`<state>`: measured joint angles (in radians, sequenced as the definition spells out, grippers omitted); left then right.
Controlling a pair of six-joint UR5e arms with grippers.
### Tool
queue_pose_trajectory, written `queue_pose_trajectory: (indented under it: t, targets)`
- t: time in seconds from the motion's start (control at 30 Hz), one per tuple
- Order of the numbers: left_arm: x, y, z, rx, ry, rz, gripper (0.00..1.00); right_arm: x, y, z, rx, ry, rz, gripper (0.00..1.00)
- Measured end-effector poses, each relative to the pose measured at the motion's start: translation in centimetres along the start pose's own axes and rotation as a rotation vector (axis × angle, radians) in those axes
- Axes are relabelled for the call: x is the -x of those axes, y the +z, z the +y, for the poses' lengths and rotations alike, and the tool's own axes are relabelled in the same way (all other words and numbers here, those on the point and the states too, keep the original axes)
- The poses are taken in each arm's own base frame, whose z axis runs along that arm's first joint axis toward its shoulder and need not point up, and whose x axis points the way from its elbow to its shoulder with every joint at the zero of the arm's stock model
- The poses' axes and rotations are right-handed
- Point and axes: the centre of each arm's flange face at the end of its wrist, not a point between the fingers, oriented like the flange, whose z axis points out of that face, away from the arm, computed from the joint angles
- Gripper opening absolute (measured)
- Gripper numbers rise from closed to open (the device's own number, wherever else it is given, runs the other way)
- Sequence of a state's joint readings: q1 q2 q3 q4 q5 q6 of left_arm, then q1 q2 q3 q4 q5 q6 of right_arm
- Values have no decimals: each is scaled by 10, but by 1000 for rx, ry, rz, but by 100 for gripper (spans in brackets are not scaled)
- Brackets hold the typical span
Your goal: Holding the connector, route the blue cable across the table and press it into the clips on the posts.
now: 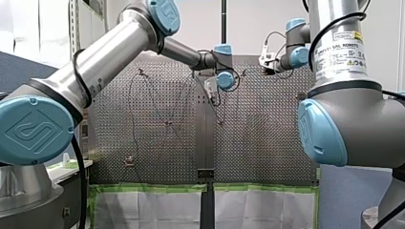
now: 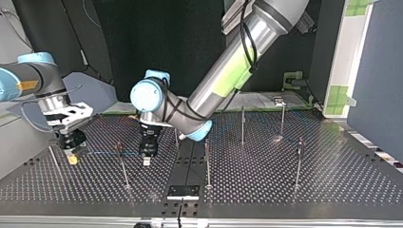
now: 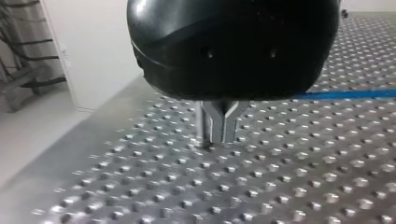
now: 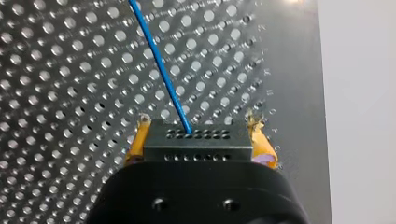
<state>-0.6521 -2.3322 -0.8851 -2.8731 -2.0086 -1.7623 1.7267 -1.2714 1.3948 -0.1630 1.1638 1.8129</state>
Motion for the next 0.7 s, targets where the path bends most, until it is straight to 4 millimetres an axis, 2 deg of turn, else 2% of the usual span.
queue_pose_trajectory:
  t: [0.23,0.27,0.3,0.33,0.4,0.43,0.47,0.5,0.7]
  targets:
    - [-14,4,2,10,13,26,0,-1,0,7,8,-5,6,0]
    - [-14,4,2,11,13,27,25,-1,1,7,8,-5,6,0]
    - [-15,4,2,12,14,28,37,-1,1,8,8,-5,5,0]
    - [-15,4,2,13,15,30,37,-1,1,8,8,-6,5,0]
    - [-16,2,1,14,18,38,78,-1,1,8,8,-7,5,0]
    - [-17,1,0,14,20,41,78,-1,1,8,7,-7,5,0]
    - [-17,0,0,14,21,45,92,-1,1,8,7,-8,5,0]
    - [-17,-1,-1,14,23,50,100,-1,1,8,6,-8,5,0]
    - [-21,-7,-2,21,39,88,100,0,1,8,3,-11,4,0]
